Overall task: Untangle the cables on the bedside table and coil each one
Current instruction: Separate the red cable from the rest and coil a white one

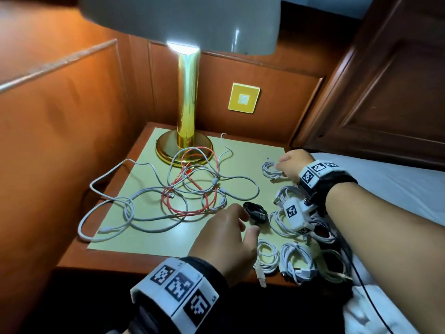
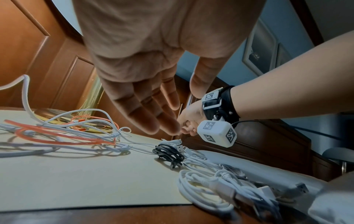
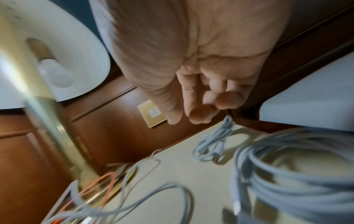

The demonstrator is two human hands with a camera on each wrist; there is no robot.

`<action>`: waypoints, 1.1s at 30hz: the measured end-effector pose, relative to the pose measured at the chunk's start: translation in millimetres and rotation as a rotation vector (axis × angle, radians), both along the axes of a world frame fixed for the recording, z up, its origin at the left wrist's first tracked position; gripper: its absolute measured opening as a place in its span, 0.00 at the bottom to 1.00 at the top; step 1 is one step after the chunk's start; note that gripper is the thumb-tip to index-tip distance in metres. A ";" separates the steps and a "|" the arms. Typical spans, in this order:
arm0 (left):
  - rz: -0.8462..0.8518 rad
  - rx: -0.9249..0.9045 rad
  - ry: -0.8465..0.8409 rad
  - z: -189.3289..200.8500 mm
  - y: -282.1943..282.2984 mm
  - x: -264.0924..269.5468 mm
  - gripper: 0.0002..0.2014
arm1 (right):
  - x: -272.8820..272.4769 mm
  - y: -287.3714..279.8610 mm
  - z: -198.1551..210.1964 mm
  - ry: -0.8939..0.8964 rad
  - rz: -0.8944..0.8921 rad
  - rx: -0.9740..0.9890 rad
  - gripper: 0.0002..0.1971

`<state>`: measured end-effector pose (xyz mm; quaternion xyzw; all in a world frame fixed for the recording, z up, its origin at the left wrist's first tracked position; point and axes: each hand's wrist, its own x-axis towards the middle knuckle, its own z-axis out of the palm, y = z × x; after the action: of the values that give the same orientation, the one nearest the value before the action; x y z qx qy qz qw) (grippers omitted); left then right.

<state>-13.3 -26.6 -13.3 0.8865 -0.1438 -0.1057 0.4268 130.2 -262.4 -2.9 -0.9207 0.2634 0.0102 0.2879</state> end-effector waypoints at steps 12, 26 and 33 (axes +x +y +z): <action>-0.004 0.062 0.012 -6.0 23.7 -11.8 0.13 | 10.1 94.0 -6.6 0.238 0.400 -0.349 0.26; 0.026 0.090 0.008 -15.8 64.9 5.2 0.13 | 37.9 111.3 -28.2 0.258 0.547 -0.496 0.06; 0.051 0.067 -0.005 -12.3 69.0 0.6 0.13 | 13.2 116.4 34.1 -0.212 0.485 -0.298 0.11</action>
<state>-12.7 42.4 -25.6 0.9040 -0.1187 -0.0974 0.3990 143.4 -146.1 31.2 -0.9847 0.0032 -0.0562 0.1647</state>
